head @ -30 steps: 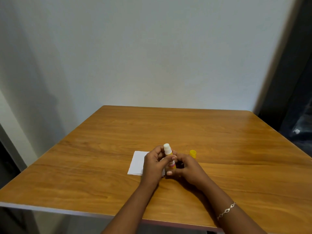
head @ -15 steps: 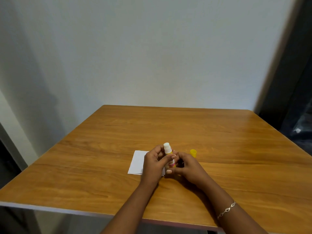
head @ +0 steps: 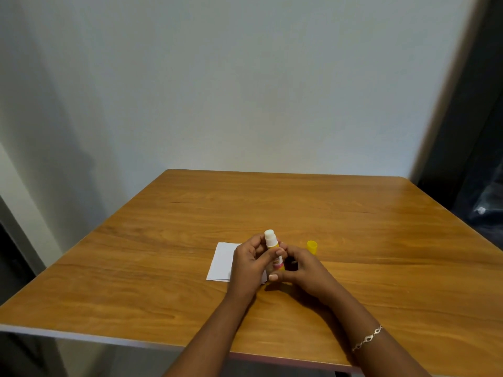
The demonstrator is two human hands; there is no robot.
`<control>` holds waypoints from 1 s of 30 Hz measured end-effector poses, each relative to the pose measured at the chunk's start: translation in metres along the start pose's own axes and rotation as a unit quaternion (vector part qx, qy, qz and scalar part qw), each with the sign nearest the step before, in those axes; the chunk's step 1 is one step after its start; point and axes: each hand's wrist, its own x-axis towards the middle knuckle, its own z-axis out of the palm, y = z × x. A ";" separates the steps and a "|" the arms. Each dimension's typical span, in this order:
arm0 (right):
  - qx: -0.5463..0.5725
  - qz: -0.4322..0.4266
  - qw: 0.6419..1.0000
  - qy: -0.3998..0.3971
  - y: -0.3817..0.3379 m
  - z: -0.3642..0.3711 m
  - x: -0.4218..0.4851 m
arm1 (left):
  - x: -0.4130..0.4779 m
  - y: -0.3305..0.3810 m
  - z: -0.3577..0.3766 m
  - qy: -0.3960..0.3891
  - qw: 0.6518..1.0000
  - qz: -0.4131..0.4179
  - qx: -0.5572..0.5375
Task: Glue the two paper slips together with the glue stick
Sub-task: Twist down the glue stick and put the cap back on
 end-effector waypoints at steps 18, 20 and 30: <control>0.018 0.011 1.000 -0.018 -0.002 -0.003 -0.001 | 0.001 0.003 0.001 -0.010 0.999 -0.003 -0.031; 0.019 0.014 1.000 0.006 0.002 -0.001 0.001 | 0.001 0.002 0.001 -0.007 1.000 0.002 -0.025; 0.027 0.010 1.000 -0.009 -0.003 -0.004 -0.003 | 0.002 0.002 0.000 -0.003 1.000 0.004 -0.010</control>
